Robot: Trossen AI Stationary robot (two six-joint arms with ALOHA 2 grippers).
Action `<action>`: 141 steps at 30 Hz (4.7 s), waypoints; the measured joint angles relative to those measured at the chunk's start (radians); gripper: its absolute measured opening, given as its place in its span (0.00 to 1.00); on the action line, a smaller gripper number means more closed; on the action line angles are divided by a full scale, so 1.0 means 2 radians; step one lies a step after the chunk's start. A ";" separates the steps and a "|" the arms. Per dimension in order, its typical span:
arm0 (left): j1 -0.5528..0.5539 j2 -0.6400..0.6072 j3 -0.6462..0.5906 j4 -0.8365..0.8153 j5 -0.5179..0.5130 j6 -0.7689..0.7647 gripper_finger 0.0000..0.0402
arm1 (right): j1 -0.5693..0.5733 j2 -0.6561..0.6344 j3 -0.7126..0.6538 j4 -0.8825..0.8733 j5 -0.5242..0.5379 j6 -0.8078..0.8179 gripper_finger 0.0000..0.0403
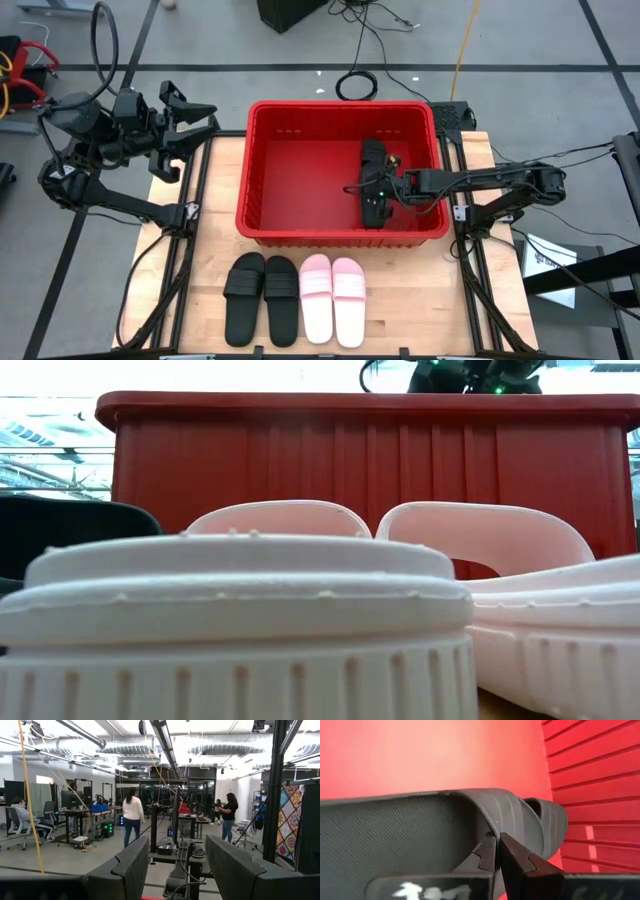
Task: Pick and place slides into bin
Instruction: Put the black slide into the red bin, then put the pink slide into the red bin
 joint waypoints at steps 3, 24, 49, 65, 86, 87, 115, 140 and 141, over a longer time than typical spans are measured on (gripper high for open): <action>0.000 0.000 0.000 0.000 0.000 -0.002 0.50 | 0.000 0.000 -0.003 0.000 -0.016 -0.004 0.01; 0.000 0.001 0.000 0.001 0.000 -0.001 0.50 | -0.001 0.000 -0.017 0.006 -0.046 -0.003 0.07; 0.000 0.001 0.000 0.000 0.000 -0.001 0.50 | 0.001 -0.009 -0.017 -0.010 -0.096 0.042 0.39; 0.000 0.001 0.000 -0.003 0.000 0.003 0.50 | 0.001 -0.072 -0.016 -0.039 -0.140 0.052 0.40; 0.000 0.001 0.000 -0.001 0.000 0.002 0.50 | 0.001 -0.142 -0.016 0.210 -0.243 0.268 0.40; 0.000 0.001 0.000 0.000 0.000 0.002 0.50 | 0.001 -0.143 -0.016 0.244 -0.243 0.280 0.40; 0.000 0.001 0.000 0.001 0.001 -0.042 0.50 | 0.130 -0.145 -0.016 0.738 -0.241 0.326 0.40; -0.002 0.024 0.000 0.038 0.040 -0.105 0.50 | 0.350 -0.028 0.186 0.644 -0.212 0.050 0.40; -0.002 0.024 0.000 0.039 0.044 -0.107 0.50 | 0.355 -0.022 0.203 0.617 -0.201 0.042 0.40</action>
